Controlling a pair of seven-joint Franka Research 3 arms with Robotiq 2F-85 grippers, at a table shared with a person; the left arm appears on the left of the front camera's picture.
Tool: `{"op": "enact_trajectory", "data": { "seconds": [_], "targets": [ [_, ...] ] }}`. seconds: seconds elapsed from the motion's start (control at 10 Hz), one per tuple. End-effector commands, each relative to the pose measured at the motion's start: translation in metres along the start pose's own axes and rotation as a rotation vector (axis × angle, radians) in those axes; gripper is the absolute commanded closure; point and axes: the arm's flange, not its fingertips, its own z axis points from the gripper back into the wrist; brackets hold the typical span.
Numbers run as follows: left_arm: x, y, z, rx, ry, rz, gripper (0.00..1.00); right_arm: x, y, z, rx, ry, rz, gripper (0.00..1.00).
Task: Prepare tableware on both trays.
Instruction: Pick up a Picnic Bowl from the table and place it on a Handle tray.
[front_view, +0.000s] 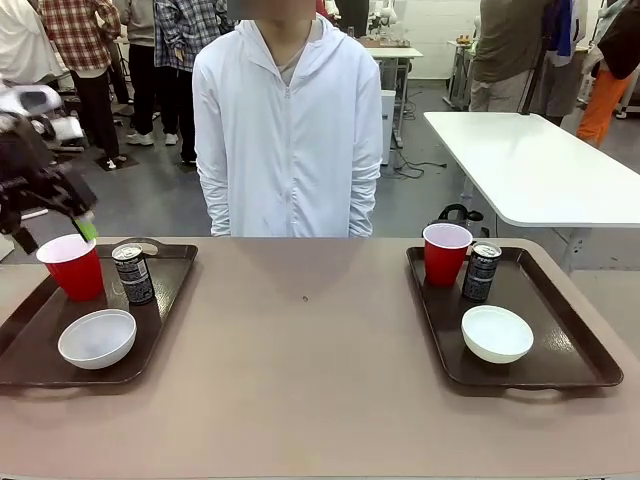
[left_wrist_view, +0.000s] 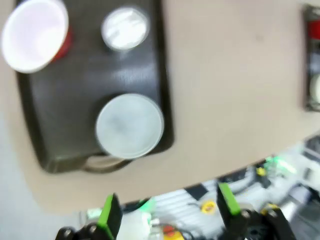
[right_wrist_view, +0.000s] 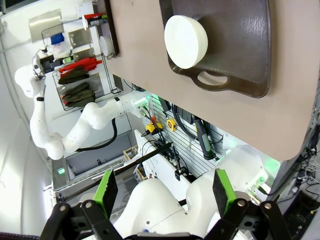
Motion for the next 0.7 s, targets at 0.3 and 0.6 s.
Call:
{"op": "enact_trajectory", "data": {
  "seconds": [0.3, 0.6],
  "targets": [
    [0.014, 0.116, -0.003, -0.718, 0.010, -0.152, 0.00, 0.001, 0.002, 0.000, 0.009, -0.008, -0.006, 0.00],
    [0.010, 0.171, -0.007, -0.770, -0.056, 0.028, 0.00, 0.001, 0.002, 0.000, 0.009, -0.008, -0.006, 0.00]
  ]
}}
